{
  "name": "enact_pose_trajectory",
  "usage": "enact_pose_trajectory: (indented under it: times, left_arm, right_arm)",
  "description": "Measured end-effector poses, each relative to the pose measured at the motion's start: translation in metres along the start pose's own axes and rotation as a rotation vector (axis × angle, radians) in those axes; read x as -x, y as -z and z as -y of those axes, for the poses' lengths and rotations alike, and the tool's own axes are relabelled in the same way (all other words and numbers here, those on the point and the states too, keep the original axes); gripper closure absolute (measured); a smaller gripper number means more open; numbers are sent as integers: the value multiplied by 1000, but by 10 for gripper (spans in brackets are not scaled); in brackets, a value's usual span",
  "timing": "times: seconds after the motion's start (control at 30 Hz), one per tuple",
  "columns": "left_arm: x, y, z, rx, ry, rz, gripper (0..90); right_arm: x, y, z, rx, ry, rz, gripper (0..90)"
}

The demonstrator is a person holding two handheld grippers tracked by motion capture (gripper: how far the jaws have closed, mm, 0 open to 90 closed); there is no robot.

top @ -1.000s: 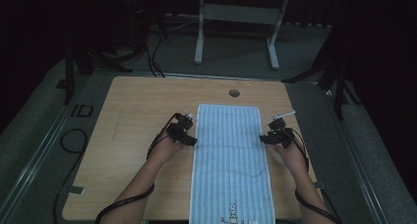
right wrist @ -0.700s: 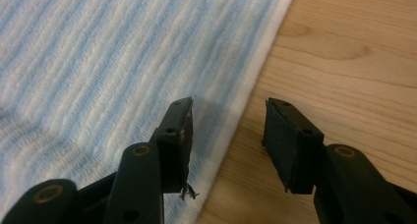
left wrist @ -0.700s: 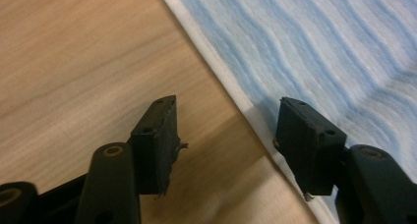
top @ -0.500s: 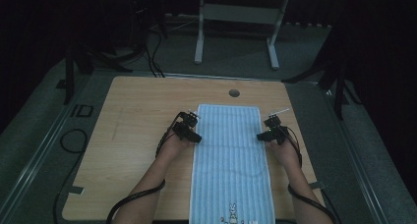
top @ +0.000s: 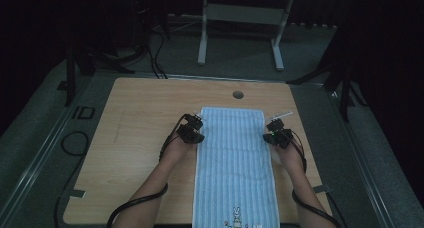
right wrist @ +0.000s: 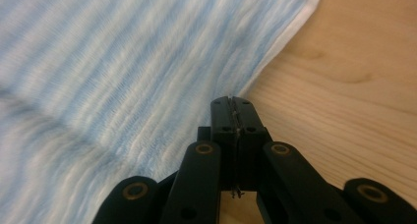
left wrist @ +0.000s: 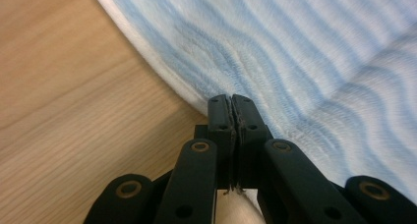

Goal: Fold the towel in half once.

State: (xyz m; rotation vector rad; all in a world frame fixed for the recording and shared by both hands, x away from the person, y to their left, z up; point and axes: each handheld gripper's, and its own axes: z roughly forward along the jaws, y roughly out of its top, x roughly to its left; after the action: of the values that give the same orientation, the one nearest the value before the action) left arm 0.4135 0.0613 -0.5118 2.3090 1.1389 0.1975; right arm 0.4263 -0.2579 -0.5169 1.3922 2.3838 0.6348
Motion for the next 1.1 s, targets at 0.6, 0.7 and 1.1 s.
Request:
enact_pose_trajectory:
  times: [0.6,0.7,1.1]
  left_arm:
    - [52,63,60,45,-148,119,868]
    - [58,58,70,20,-164,125,863]
    - [65,62,68,63,-163,118,620]
  right_arm:
    - [-23,81,63,125,98,-100,894]
    - [-26,80,77,119,89,-121,894]
    - [-34,90,87,131,73,-127,732]
